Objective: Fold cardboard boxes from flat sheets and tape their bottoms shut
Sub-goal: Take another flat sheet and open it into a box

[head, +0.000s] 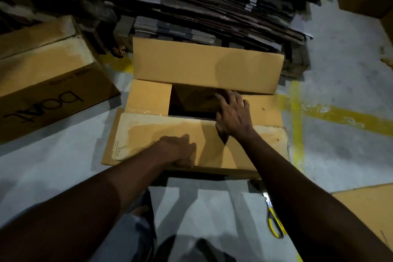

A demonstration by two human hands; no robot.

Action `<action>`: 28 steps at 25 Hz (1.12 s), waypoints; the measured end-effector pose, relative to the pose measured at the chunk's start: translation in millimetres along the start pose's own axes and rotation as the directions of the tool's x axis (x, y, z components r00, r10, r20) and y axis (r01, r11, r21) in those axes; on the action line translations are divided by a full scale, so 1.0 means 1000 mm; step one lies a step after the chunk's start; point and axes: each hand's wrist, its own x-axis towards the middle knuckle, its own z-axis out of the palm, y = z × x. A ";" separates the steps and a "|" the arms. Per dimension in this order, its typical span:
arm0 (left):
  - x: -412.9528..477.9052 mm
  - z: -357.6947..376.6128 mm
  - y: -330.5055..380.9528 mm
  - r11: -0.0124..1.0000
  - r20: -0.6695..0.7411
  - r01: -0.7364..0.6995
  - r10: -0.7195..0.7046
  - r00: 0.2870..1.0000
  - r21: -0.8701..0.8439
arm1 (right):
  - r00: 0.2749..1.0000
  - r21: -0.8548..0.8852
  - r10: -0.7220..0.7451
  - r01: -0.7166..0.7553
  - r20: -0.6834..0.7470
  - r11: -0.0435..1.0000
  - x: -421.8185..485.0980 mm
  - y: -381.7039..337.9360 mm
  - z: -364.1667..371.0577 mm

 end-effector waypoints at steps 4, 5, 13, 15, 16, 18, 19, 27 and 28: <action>0.004 -0.018 -0.007 0.998 -0.053 -0.009 0.006 0.999 -0.055 | 0.999 -0.053 0.022 -0.024 -0.030 0.998 0.099 0.006 -0.027; 0.003 -0.023 -0.006 0.998 -0.069 -0.001 -0.004 0.998 -0.068 | 0.999 -0.055 0.024 -0.025 -0.027 0.998 0.121 0.007 -0.032; 0.000 -0.041 0.010 0.997 -0.012 0.026 -0.027 1.000 -0.078 | 0.988 -0.093 0.076 -0.089 -0.135 0.992 0.173 0.013 -0.044; 0.000 -0.043 0.012 0.997 -0.013 0.021 -0.022 1.000 -0.068 | 0.945 0.001 0.111 -0.116 -0.307 0.993 0.158 0.005 -0.057; 0.001 -0.043 0.014 0.998 -0.006 0.017 -0.017 1.000 -0.057 | 0.937 0.058 0.121 -0.108 -0.328 0.992 0.143 -0.001 -0.059; 0.005 -0.038 0.018 0.999 -0.013 0.016 -0.017 1.000 -0.030 | 0.936 0.104 0.103 -0.072 -0.338 0.992 0.099 -0.012 -0.045; 0.006 -0.037 0.020 1.000 -0.032 0.019 -0.019 0.999 -0.019 | 0.943 0.087 0.051 -0.023 -0.330 0.996 0.073 -0.016 -0.029; 0.010 -0.037 0.050 0.998 -0.180 -0.012 0.024 0.983 0.068 | 0.991 0.009 0.032 -0.033 0.129 0.999 -0.058 0.028 0.082; 0.014 -0.036 0.056 0.997 -0.163 -0.008 0.020 0.986 0.074 | 0.991 0.015 0.051 -0.053 0.127 0.998 -0.062 0.034 0.080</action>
